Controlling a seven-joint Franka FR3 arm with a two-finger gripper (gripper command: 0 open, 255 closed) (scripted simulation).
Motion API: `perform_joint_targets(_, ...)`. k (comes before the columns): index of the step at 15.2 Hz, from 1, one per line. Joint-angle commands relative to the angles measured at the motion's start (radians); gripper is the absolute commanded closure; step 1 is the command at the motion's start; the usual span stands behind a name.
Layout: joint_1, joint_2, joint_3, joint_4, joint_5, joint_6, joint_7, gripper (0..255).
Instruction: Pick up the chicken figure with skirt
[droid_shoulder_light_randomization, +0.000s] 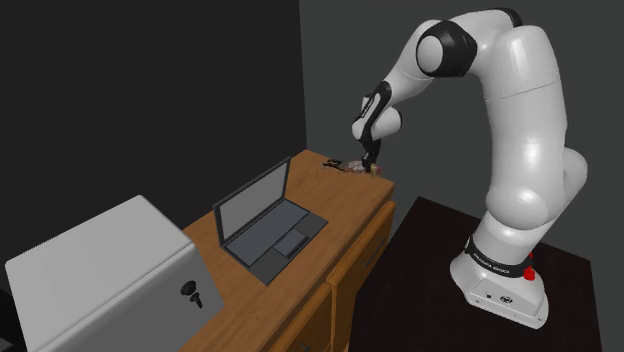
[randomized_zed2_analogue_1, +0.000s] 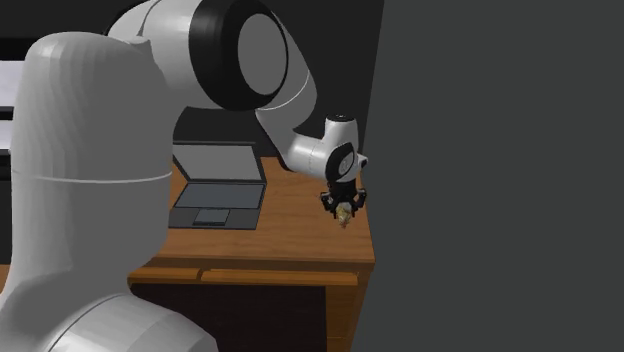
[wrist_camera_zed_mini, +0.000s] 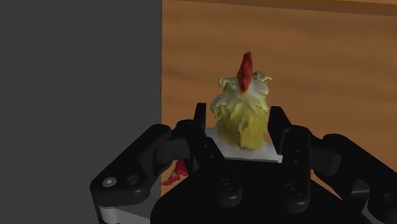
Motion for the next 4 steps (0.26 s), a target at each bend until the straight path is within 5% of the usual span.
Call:
perform_joint_targets(1,0.004,-0.025,-0.006,-0.005,-0.006,-0.019,0.001,255)
perform_joint_targets(4,0.007,-0.038,-0.01,-0.007,-0.01,-0.03,0.003,255)
